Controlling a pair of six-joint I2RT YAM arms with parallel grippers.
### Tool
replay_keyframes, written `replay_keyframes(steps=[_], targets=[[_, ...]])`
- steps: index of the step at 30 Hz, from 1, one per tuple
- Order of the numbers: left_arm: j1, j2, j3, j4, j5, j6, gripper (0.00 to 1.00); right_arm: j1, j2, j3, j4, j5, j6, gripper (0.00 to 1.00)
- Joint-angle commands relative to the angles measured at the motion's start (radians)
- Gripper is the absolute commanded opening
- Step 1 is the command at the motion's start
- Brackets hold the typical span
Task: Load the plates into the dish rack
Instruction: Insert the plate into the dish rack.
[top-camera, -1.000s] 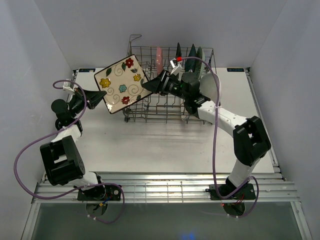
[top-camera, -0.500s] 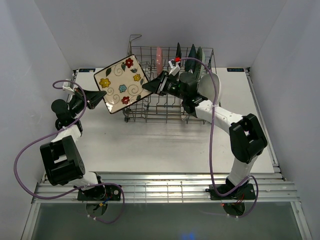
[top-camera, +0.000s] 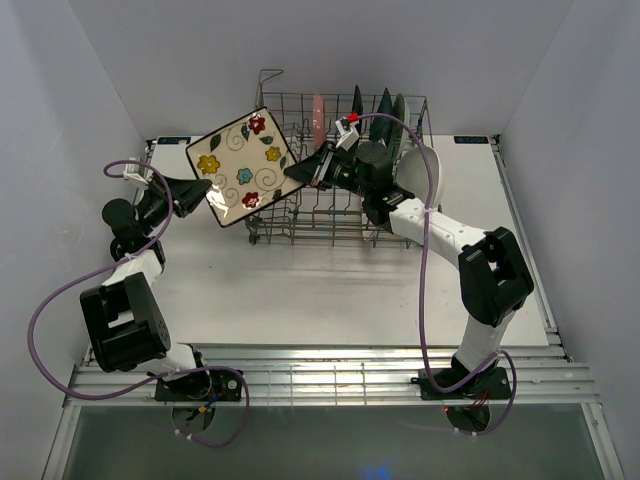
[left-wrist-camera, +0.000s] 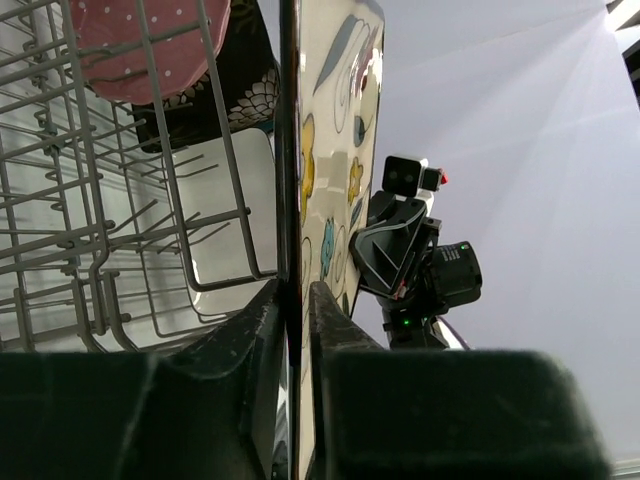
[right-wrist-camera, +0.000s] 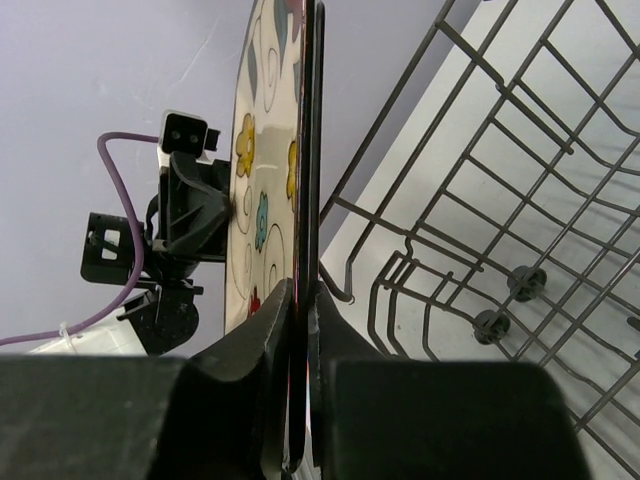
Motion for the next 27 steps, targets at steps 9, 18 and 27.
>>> replay_keyframes(steps=[9,18,27], targets=[[-0.005,-0.09,0.032,0.092,-0.023,-0.036,0.63,0.007,-0.067,0.016,0.106,0.022,0.02,0.08],[-0.003,-0.11,0.033,0.09,-0.027,-0.018,0.79,0.007,-0.121,0.007,0.121,0.044,0.016,0.08],[-0.002,-0.116,0.033,0.009,-0.049,0.052,0.98,0.007,-0.185,-0.031,0.143,0.045,0.008,0.08]])
